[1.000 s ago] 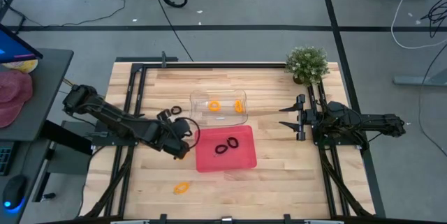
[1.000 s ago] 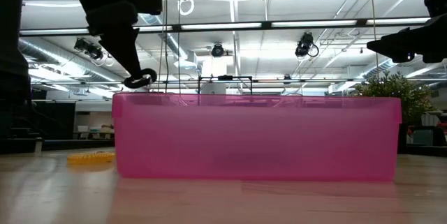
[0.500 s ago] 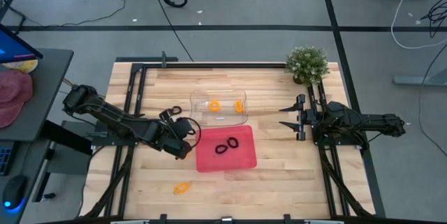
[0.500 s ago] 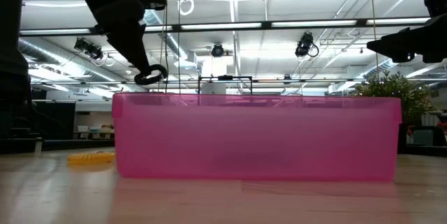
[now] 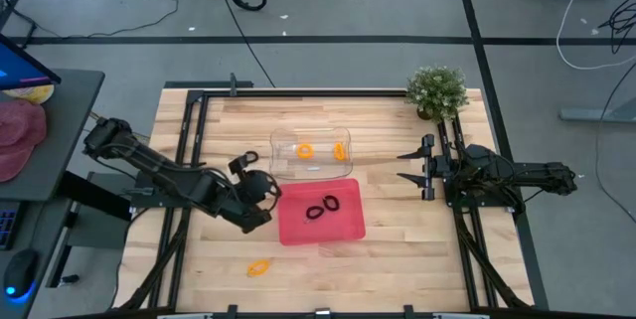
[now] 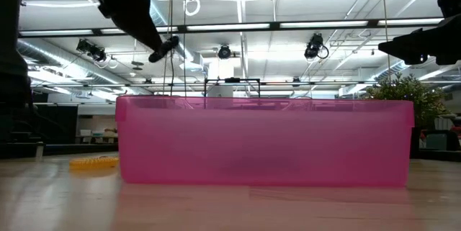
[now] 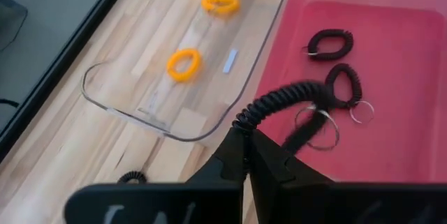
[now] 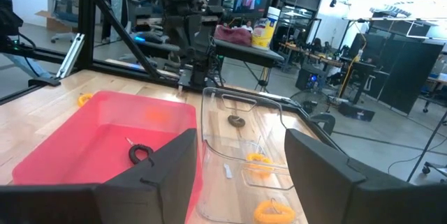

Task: Sort spring keychains
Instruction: Put the black spring keychain into the red bin

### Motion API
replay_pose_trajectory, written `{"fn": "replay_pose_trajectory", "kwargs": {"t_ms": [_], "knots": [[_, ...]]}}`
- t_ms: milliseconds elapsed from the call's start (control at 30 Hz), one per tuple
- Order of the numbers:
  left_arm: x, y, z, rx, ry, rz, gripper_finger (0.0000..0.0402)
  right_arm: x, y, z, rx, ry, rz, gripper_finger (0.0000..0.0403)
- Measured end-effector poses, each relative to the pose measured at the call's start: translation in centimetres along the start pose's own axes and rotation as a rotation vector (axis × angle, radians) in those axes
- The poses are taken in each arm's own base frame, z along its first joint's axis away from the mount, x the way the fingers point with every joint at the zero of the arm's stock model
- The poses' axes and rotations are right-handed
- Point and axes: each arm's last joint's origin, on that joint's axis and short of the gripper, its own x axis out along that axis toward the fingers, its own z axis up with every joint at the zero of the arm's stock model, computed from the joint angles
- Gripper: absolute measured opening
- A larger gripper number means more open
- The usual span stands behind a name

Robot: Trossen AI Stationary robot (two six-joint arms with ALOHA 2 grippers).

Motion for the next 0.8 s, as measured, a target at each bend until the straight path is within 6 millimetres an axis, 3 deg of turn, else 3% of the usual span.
{"fn": "replay_pose_trajectory", "kwargs": {"t_ms": [800], "knots": [[-0.9,-2.0,2.0,0.080,-0.188,-0.183,0.0005,0.0,0.0,0.0,0.000,0.000,0.000,0.0222]]}}
